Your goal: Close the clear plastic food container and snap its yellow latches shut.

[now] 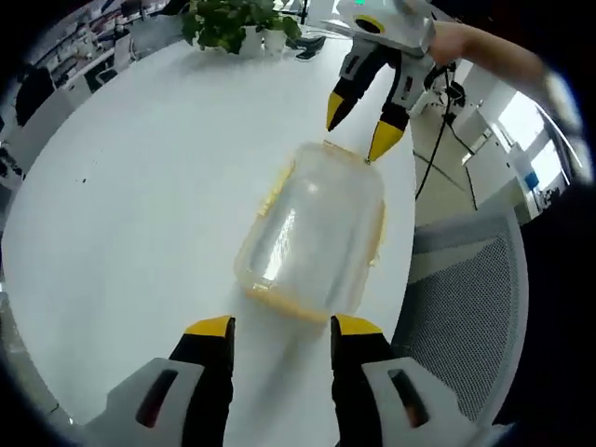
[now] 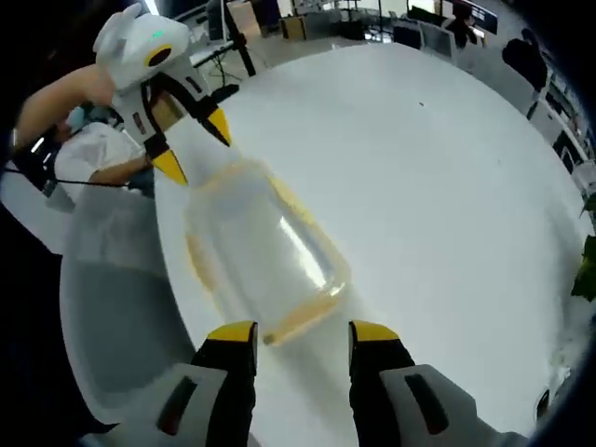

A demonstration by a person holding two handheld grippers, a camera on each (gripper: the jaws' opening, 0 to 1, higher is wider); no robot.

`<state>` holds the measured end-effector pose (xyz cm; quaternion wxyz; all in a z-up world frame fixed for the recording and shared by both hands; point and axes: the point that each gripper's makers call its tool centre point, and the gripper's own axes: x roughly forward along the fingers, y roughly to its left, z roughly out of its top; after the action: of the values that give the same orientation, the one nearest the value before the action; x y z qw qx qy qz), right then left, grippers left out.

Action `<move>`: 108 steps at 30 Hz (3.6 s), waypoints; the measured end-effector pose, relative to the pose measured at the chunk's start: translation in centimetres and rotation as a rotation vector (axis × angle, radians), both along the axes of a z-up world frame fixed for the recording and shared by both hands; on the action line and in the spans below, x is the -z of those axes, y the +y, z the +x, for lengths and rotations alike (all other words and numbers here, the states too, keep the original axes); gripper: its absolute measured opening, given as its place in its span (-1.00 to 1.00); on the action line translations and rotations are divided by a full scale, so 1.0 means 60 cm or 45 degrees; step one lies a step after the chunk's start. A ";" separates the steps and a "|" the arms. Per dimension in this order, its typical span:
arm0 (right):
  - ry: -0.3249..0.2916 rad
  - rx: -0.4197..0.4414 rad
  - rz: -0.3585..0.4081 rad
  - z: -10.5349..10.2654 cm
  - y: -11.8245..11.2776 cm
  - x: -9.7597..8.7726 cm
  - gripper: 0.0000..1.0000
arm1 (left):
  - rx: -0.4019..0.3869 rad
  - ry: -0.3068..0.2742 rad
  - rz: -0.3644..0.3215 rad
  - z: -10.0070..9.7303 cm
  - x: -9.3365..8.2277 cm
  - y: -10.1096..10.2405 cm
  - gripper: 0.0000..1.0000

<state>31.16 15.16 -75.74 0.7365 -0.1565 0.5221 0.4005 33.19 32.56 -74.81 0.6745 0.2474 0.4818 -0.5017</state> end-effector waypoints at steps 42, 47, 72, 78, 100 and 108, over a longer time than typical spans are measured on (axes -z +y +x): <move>0.112 0.460 0.163 0.007 0.011 0.011 -0.33 | -0.796 0.297 -0.139 -0.005 0.038 0.011 -0.27; 0.142 0.434 0.128 -0.006 0.008 0.025 -0.33 | -0.792 0.290 -0.144 -0.004 0.039 0.012 -0.26; 0.181 0.478 0.212 0.001 0.020 0.026 -0.43 | -0.903 0.505 -0.312 -0.009 0.050 -0.014 -0.42; 0.220 0.515 0.256 -0.001 0.018 0.029 -0.43 | -0.922 0.555 -0.340 -0.011 0.054 -0.023 -0.41; 0.269 0.586 0.212 -0.001 0.021 0.030 -0.51 | -1.032 0.618 -0.326 -0.010 0.063 -0.038 -0.45; 0.295 0.635 0.282 0.000 0.023 0.030 -0.56 | -0.998 0.631 -0.301 -0.017 0.054 -0.034 -0.45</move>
<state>31.16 16.57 -77.51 0.7604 0.1047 0.5781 0.2768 32.17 30.50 -78.07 0.7013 -0.1585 0.6247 -0.3046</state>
